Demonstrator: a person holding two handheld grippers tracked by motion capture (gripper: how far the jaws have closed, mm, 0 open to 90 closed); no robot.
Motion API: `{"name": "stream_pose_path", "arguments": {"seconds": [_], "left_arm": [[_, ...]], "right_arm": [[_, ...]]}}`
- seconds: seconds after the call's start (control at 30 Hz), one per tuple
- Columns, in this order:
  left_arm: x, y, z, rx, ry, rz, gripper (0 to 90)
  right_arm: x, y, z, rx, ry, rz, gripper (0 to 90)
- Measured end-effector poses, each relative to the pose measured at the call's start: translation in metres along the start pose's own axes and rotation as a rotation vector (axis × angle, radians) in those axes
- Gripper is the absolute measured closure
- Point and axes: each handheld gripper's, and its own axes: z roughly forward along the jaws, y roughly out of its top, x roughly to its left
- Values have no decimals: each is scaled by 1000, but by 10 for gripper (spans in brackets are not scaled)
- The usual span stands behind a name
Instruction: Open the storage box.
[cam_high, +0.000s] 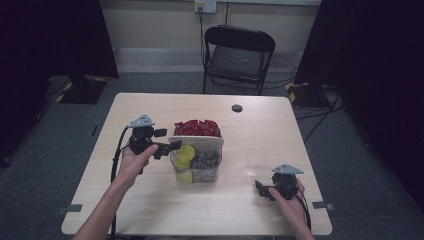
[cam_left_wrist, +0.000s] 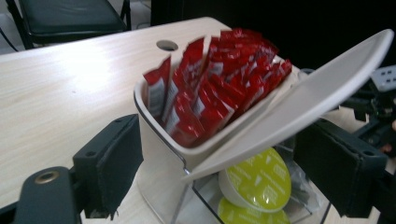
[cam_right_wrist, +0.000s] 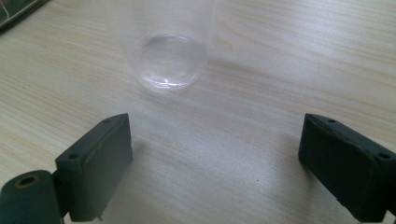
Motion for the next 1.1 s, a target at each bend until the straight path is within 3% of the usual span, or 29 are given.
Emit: {"name": "stream_pose_path", "arguments": {"seconds": [0.57,0.73,1.1], "left_arm": [[10,12,5,-11,15,2,157],[13,8,9,-23,44,-22,160],[18,1,13,-21,43,-38,151]], "right_arm": [[0,0,0,0,0,0,94],[0,0,0,0,0,0,94],[0,0,0,0,0,-1,94]]}}
